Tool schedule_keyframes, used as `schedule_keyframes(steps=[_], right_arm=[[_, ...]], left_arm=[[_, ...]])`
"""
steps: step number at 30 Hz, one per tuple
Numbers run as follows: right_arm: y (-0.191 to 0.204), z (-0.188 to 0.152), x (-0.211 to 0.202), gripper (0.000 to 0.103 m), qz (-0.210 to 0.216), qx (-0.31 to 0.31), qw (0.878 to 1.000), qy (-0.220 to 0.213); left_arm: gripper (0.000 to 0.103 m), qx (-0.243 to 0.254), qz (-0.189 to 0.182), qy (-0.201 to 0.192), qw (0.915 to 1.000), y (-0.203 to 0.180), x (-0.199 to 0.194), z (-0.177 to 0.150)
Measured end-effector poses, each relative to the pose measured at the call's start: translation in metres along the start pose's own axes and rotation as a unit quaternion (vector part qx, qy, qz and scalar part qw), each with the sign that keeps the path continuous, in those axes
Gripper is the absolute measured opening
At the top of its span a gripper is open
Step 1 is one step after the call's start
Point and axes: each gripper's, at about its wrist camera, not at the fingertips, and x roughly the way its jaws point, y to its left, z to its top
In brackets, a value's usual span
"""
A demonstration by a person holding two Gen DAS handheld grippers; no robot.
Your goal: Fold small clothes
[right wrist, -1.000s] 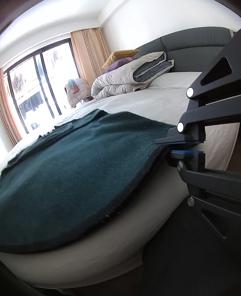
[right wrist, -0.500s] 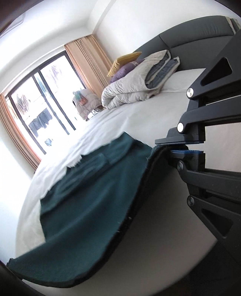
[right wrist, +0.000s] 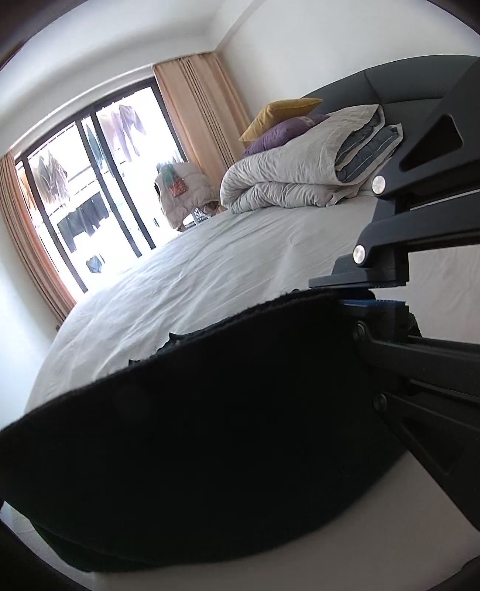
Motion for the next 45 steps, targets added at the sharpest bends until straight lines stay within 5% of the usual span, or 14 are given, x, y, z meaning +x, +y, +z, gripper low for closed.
schedule_keyframes(steps=[10, 23, 28, 31, 35, 40, 45], right_arm=[[-0.006, 0.036, 0.126, 0.003, 0.032, -0.028, 0.998, 0.048], [0.001, 0.056, 0.232, 0.005, 0.089, -0.002, 0.991, 0.102], [-0.01, 0.059, 0.25, 0.063, 0.084, 0.067, 0.987, 0.119], [-0.035, 0.052, 0.252, 0.095, 0.095, 0.139, 0.978, 0.12], [-0.084, 0.027, 0.249, 0.099, 0.081, 0.253, 0.955, 0.132], [-0.118, -0.005, 0.242, 0.098, -0.014, 0.324, 0.928, 0.182], [-0.128, -0.016, 0.226, 0.096, 0.017, 0.396, 0.906, 0.148]], left_arm=[[0.003, 0.01, -0.024, 0.082, 0.9963, 0.046, 0.156, 0.01], [0.007, -0.016, -0.048, 0.154, 0.9868, 0.039, 0.265, 0.0], [0.009, -0.023, -0.045, 0.159, 0.986, 0.036, 0.28, -0.003], [0.025, -0.036, -0.032, 0.157, 0.9865, 0.044, 0.274, -0.005], [0.071, -0.057, 0.012, 0.153, 0.9865, 0.06, 0.265, -0.015], [0.071, -0.107, 0.063, 0.17, 0.9777, 0.093, 0.26, -0.025], [0.071, -0.117, 0.071, 0.143, 0.9803, 0.09, 0.228, -0.019]])
